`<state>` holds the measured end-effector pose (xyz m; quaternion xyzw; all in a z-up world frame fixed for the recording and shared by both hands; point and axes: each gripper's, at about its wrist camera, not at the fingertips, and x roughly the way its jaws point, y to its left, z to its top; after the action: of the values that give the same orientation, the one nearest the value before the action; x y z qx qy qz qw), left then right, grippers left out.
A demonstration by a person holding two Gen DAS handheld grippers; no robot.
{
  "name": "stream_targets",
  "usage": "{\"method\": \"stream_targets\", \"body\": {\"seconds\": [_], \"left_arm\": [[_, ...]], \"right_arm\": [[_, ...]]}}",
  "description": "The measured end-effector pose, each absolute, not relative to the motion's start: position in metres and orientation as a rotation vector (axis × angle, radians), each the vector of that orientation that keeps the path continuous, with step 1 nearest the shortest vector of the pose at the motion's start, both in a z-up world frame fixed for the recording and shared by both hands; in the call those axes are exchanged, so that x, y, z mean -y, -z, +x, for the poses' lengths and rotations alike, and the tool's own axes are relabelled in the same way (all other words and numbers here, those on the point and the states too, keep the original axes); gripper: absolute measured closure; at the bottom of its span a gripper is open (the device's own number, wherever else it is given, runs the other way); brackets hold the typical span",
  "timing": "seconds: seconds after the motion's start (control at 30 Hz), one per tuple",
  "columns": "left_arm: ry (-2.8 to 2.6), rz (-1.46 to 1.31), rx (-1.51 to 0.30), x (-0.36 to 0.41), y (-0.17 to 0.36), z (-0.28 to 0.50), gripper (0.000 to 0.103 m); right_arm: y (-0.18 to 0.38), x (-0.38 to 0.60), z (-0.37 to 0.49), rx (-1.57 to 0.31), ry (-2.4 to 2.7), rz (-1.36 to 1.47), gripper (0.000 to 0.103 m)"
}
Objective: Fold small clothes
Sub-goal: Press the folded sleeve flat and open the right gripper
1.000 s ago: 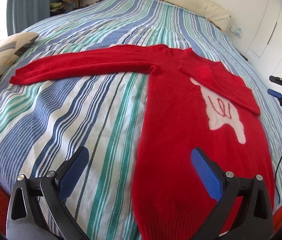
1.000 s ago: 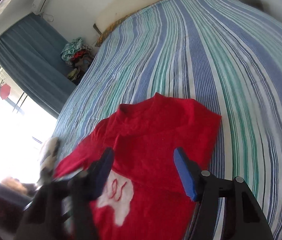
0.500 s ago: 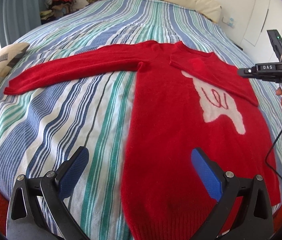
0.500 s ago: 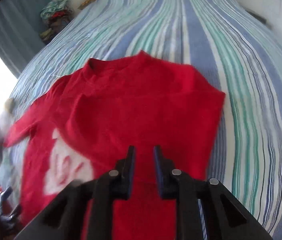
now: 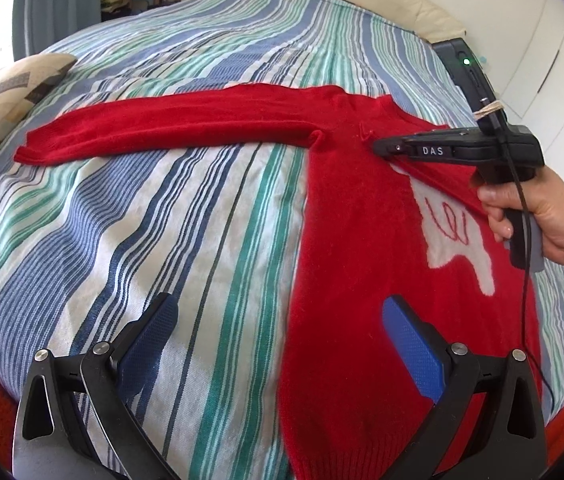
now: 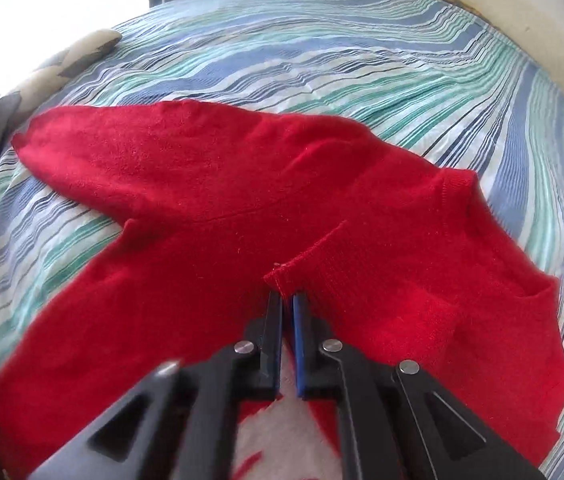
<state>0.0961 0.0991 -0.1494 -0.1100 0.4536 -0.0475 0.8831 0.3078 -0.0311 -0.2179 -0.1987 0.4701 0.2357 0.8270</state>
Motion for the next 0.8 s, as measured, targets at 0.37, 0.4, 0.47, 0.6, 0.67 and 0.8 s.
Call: {"method": "stream_targets", "body": {"seconds": [0.37, 0.4, 0.47, 0.6, 0.67, 0.8], "left_arm": [[0.086, -0.22, -0.941, -0.098, 0.149, 0.095, 0.001], [0.087, -0.215, -0.942, -0.096, 0.15, 0.096, 0.001], [0.092, -0.195, -0.95, -0.091, 0.152, 0.095, 0.001], [0.094, -0.11, -0.951, -0.078, 0.156, 0.09, 0.001], [0.102, -0.075, -0.924, -0.072, 0.152, 0.084, 0.001], [0.155, -0.02, -0.865, -0.057, 0.144, 0.074, 0.001]], "right_arm": [[0.169, 0.123, 0.273, -0.934, -0.576, 0.06, 0.045], [0.169, 0.146, 0.269, -0.942, -0.551, 0.144, 0.045], [0.18, 0.19, 0.256, -0.971, -0.444, 0.233, 0.045], [0.224, 0.275, 0.231, -1.095, -0.088, 0.237, 0.061], [0.216, 0.297, 0.21, -1.024, -0.081, 0.284, 0.071], [0.184, 0.273, 0.162, -0.955, -0.18, 0.213, 0.055]]}}
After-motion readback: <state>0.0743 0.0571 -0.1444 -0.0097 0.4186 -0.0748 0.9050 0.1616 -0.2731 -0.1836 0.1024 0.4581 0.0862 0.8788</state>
